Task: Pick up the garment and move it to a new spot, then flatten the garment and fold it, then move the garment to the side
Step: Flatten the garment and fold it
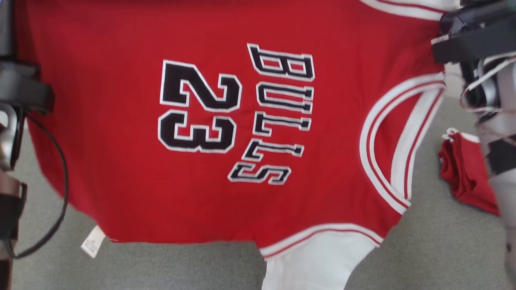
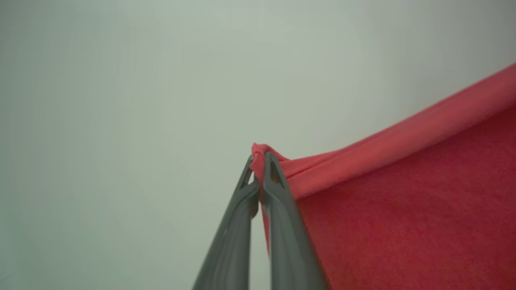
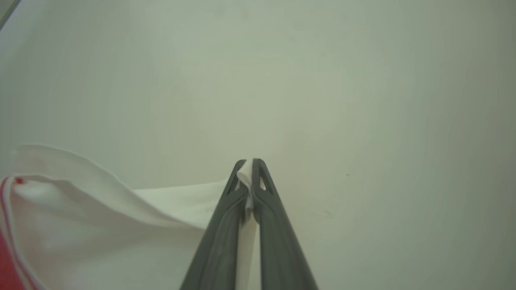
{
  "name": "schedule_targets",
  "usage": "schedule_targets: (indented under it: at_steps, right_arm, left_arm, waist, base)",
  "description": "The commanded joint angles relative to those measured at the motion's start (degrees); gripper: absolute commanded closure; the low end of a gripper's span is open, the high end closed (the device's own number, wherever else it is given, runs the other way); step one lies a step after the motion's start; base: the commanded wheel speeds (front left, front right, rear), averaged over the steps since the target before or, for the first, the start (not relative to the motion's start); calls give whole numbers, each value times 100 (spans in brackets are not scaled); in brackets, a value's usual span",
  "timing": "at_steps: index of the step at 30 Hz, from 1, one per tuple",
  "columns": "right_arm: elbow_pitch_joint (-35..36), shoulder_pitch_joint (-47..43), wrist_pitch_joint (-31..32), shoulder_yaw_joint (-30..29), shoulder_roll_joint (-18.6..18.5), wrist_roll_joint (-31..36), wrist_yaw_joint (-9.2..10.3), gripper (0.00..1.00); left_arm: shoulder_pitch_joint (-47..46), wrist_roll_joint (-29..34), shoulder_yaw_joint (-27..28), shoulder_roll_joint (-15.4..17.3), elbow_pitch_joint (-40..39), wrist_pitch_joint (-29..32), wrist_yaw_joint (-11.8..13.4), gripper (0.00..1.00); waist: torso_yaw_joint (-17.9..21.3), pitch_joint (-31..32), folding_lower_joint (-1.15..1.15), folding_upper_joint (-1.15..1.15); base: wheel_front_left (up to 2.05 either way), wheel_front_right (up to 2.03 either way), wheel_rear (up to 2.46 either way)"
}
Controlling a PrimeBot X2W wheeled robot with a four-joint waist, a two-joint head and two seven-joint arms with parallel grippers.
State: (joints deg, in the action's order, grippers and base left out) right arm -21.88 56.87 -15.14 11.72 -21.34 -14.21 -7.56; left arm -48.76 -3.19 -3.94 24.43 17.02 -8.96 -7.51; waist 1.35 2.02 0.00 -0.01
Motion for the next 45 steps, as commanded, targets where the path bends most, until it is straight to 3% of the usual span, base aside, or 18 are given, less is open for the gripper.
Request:
schedule_targets:
  at_steps: [1, 5, 8, 15, 19, 22, 27, 30, 37, 45]
  right_arm:
    - [-201, 315, 3, 111, -177, 39, 16, 100]
    - [-769, 1159, 5, -64, -301, 12, 16, 100]
    - [-1167, 2168, 5, -274, -421, 422, 17, 100]
    - [-1007, 3526, 6, -677, -406, 1140, 17, 100]
    - [-825, 3478, 6, -781, -321, 1225, 17, 100]
    - [-612, 2886, 4, -809, -449, 940, 17, 100]
    - [172, 1420, 5, -978, -490, 472, 18, 100]
    - [767, 276, 4, -1348, -434, 259, 17, 100]
    - [1354, -2278, 4, -1963, 53, 50, 17, 100]
    - [1005, -4257, 2, -2286, 842, 6, 17, 100]
  left_arm:
    - [-228, -40, -36, 49, 114, 93, 14, 100]
    - [-779, 43, -193, 51, 498, 248, 18, 100]
    - [-1713, 198, -298, -61, 718, 227, 141, 100]
    - [-3277, 424, -361, -279, 1287, -354, 563, 100]
    - [-3614, 356, -359, -368, 1691, -566, 619, 100]
    - [-3162, 93, -239, -552, 1930, -615, 708, 100]
    - [-1872, -255, 64, -962, 1338, -623, 845, 100]
    - [-868, -328, 131, -1242, 974, -623, 794, 100]
    - [1334, -369, 311, -1824, 519, -625, 565, 100]
    - [3145, -452, 584, -2108, 666, -625, 483, 100]
  waist:
    - [-91, -654, 0, 1]
    - [-114, -1552, 0, 1]
    - [-188, -2270, 0, 1]
    - [-244, -3090, 0, 1]
    - [-216, -3358, 0, 1]
    - [-217, -3583, 0, 1]
    - [-211, -3625, 0, 1]
    - [-220, -3452, 0, 1]
    - [-101, -2560, 0, 1]
    - [85, -1386, 0, 1]
  base:
    - [0, 0, 0]
    - [0, 0, 0]
    - [0, 0, 0]
    - [0, 0, 0]
    - [0, 0, 0]
    - [0, 0, 0]
    - [0, 0, 0]
    - [0, 0, 0]
    - [0, 0, 0]
    - [0, 0, 0]
